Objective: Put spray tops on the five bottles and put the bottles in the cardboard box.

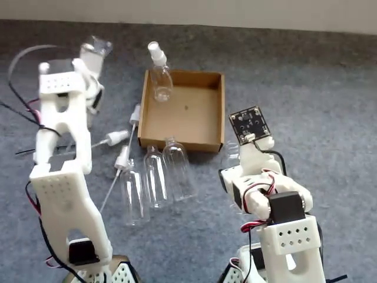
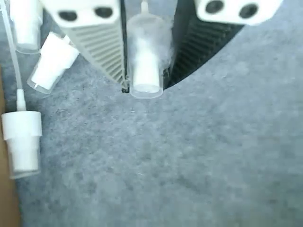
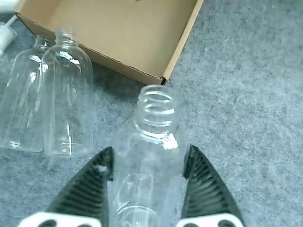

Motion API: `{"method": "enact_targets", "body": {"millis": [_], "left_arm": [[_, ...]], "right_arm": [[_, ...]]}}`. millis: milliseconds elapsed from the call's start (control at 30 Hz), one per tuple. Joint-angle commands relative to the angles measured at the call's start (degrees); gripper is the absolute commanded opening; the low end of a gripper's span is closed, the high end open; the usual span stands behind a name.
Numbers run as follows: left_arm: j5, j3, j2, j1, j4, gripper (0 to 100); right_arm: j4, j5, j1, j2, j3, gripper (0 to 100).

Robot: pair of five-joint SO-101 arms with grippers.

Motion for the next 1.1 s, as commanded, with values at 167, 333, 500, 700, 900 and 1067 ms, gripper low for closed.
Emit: {"method": "enact_targets", "body": {"millis": [167,333,500,700,900,1067], "left_arm": [[6.42,-23.08,-19.65,-1.63,18.90,0],[11.96,-15.43,-33.89,-1.01,18.90,0],[17.85,-6.11,-50.24,4.70,18.90,0],[22.33,-1.01,-66.15,20.09,14.95,0],[26.29,6.37,-68.88,34.33,-1.85,0],[28.57,14.02,-68.79,43.12,-16.88,0]], "right_arm": [[-18.24,-0.79,-7.34,-1.10,-0.40,0.4],[-25.19,-3.16,-17.63,-1.10,-0.22,0.4],[-36.35,-7.03,-21.67,-2.07,5.14,0.4],[-48.13,-6.86,-21.76,-14.02,21.58,0.4],[-48.04,-7.12,-21.67,-24.13,27.30,0.3],[-48.04,-6.95,-21.76,-29.49,32.66,0.3]]}}
